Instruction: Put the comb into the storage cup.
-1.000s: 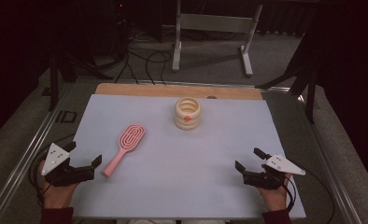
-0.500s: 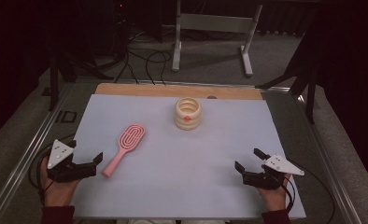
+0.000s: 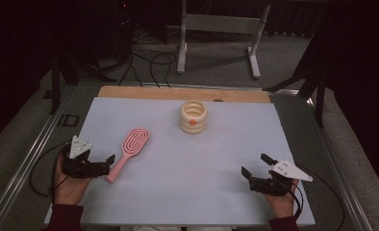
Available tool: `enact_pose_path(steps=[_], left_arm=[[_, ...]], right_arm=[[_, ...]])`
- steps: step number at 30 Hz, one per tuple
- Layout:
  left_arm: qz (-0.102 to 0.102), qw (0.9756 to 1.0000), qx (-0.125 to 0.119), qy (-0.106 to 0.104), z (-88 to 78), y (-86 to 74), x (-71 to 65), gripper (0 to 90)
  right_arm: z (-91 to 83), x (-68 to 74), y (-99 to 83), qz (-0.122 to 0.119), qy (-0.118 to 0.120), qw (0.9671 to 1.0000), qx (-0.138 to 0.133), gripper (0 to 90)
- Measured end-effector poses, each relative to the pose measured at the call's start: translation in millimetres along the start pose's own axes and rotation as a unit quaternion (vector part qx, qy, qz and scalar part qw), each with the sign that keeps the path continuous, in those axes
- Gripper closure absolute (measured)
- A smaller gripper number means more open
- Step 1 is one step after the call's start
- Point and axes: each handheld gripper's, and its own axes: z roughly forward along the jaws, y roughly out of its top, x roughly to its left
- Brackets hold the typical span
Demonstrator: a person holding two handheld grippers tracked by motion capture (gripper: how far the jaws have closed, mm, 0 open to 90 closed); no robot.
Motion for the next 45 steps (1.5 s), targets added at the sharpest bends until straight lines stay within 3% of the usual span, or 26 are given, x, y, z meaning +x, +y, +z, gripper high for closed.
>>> enact_pose_path(steps=[8, 17, 24, 37, 42, 45], left_arm=[[-0.001, 0.9999, 0.013, -0.004, 6.9, 6.2, 1.1, 0.1], [0.015, 0.9981, 0.059, -0.001, 21.2, 16.6, -5.6, 0.7], [0.018, 0.9972, 0.072, -0.007, 30.2, 19.7, -9.4, 0.7], [0.033, 0.9917, 0.122, -0.019, 53.4, 22.1, -16.0, 1.0], [0.039, 0.9891, 0.14, -0.026, 60.2, 23.7, -20.4, 0.9], [0.046, 0.9862, 0.157, -0.028, 66.8, 24.4, -25.3, 1.0]], right_arm=[[0.2, -0.2, -0.5, 0.001, 0.001, 1.0, 0.003, 8.6], [0.5, -0.1, -0.5, 0.001, 0.001, 1.0, 0.005, 8.6], [0.6, -0.6, -0.7, 0.002, 0.0, 1.0, 0.004, 8.6], [1.3, -0.6, -1.3, 0.003, 0.001, 1.0, 0.007, 8.6], [1.5, -0.9, -1.5, 0.002, 0.0, 1.0, 0.007, 8.6], [1.4, -1.2, -1.6, 0.003, -0.001, 1.0, 0.007, 8.6]])
